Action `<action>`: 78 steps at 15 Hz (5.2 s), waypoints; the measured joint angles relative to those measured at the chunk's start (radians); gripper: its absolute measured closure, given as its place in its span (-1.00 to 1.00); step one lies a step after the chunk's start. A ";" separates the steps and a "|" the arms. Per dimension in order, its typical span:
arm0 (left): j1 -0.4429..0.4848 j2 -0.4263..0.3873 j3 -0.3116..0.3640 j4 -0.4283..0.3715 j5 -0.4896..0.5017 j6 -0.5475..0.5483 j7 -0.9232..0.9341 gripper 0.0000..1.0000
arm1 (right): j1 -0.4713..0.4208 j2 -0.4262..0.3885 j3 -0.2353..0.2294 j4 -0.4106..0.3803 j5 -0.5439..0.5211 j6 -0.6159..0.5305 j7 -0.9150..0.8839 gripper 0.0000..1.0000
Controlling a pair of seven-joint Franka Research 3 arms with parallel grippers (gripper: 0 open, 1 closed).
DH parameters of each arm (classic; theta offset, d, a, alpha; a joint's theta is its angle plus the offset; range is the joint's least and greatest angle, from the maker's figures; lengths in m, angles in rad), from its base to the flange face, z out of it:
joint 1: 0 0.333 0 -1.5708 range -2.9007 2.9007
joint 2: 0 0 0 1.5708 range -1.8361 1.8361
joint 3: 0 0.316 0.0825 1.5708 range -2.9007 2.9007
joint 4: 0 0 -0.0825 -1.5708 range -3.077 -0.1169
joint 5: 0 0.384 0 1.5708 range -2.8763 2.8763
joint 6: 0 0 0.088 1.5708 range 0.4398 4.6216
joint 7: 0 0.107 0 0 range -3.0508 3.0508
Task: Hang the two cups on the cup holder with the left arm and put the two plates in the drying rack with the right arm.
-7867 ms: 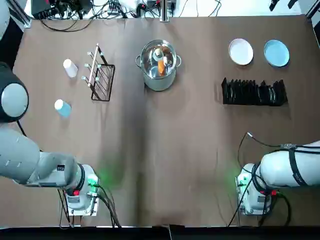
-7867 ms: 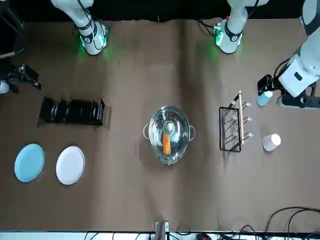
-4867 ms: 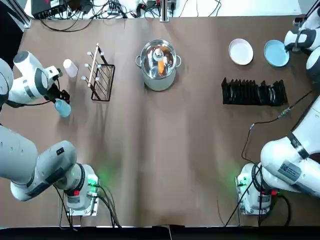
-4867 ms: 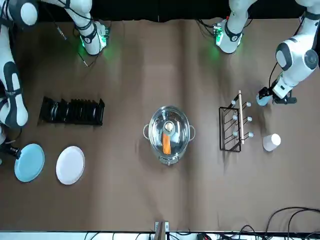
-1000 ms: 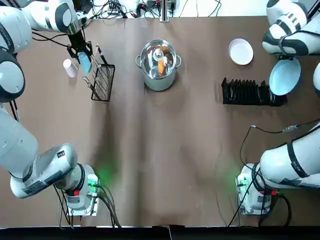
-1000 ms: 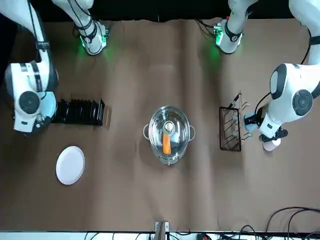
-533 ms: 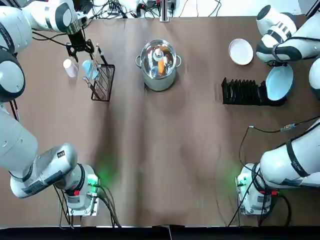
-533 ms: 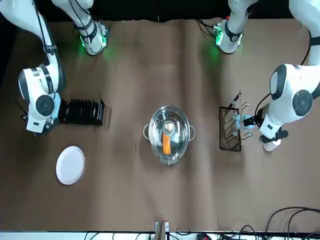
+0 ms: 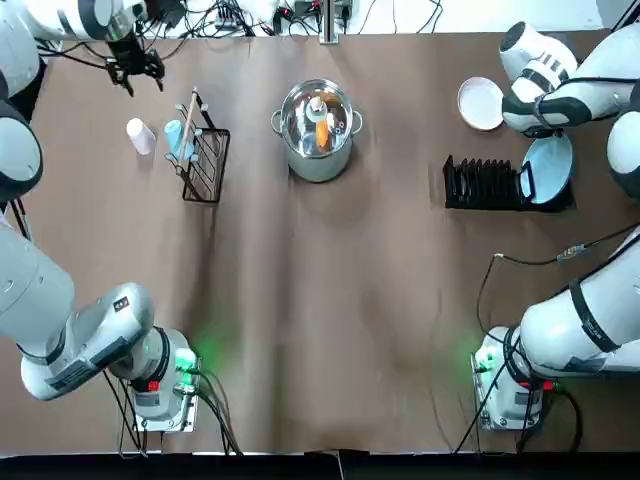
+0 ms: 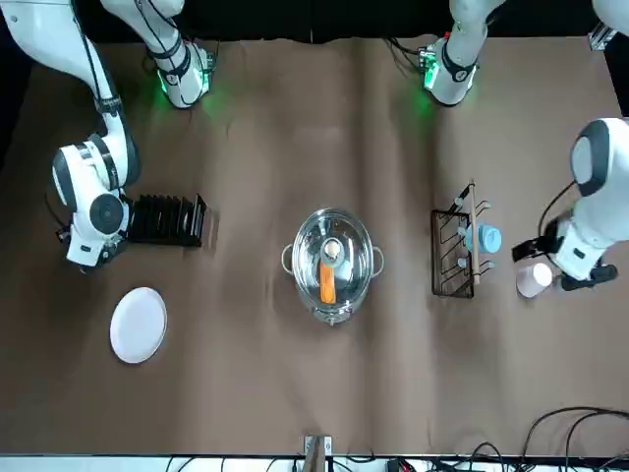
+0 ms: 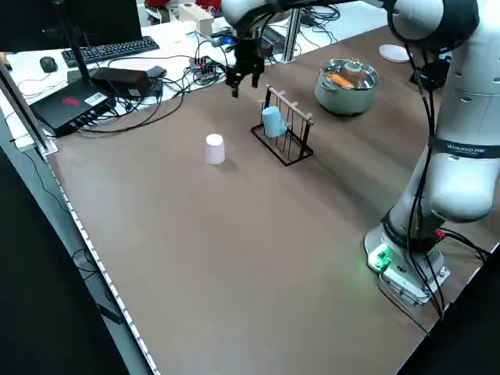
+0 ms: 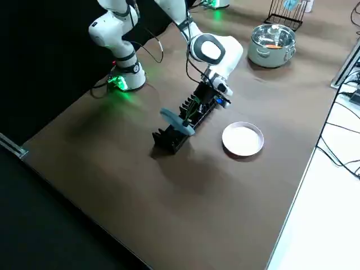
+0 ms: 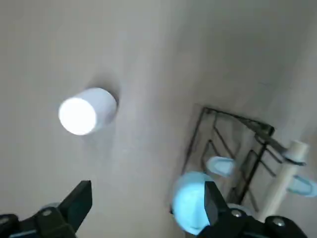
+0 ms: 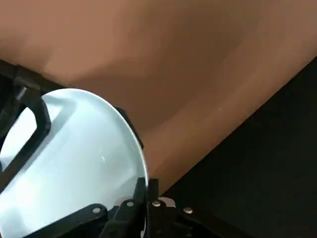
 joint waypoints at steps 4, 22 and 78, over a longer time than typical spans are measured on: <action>0.083 0.110 0.005 0.007 0.155 0.122 0.082 -0.99 | 0.000 0.012 -0.003 0.005 -0.006 0.008 0.007 0.95; 0.196 0.244 -0.013 -0.074 0.248 0.334 0.194 -1.00 | -0.005 0.049 -0.004 0.260 0.491 0.041 0.026 -0.02; 0.114 0.239 -0.293 0.115 0.192 0.000 -0.684 -0.31 | -0.094 0.078 -0.013 0.496 0.395 -0.269 -0.001 0.95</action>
